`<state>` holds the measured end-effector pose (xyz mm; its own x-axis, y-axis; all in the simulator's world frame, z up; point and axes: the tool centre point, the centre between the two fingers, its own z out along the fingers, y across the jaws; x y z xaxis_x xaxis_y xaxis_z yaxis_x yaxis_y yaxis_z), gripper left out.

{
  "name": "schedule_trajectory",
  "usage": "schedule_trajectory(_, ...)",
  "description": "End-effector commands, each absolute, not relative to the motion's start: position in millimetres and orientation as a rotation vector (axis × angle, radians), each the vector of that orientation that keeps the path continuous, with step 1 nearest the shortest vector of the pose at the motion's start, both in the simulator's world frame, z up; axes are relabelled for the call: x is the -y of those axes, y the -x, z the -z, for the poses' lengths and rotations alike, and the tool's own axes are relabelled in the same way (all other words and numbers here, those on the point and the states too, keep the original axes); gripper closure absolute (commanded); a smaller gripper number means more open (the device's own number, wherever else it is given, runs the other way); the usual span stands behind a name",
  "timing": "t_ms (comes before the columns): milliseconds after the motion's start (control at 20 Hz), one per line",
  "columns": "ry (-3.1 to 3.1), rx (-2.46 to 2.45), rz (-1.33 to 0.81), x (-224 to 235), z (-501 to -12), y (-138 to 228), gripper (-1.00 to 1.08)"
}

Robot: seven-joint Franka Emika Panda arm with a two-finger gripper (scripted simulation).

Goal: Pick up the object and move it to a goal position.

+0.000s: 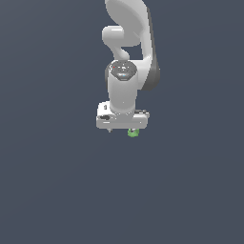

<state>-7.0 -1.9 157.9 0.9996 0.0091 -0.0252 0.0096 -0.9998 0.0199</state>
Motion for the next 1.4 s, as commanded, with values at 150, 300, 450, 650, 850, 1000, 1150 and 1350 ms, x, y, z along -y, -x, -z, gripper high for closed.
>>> schedule_trajectory(150, -3.123, -0.017, 0.039, 3, -157, 7, -0.92)
schedule_trajectory(300, -3.129, -0.024, 0.037, 7, -154, 7, -0.92)
schedule_trajectory(450, -3.133, -0.029, 0.036, 10, -153, 7, -0.92)
schedule_trajectory(650, -3.133, -0.029, 0.036, 10, -153, 7, -0.92)
schedule_trajectory(850, -3.133, -0.030, 0.035, 7, -151, 11, -0.92)
schedule_trajectory(1000, -3.134, -0.032, 0.033, 1, -147, 16, -0.92)
schedule_trajectory(1150, -3.135, -0.036, 0.029, -6, -143, 25, -0.92)
schedule_trajectory(1350, -3.136, -0.043, 0.022, -20, -134, 41, -0.92)
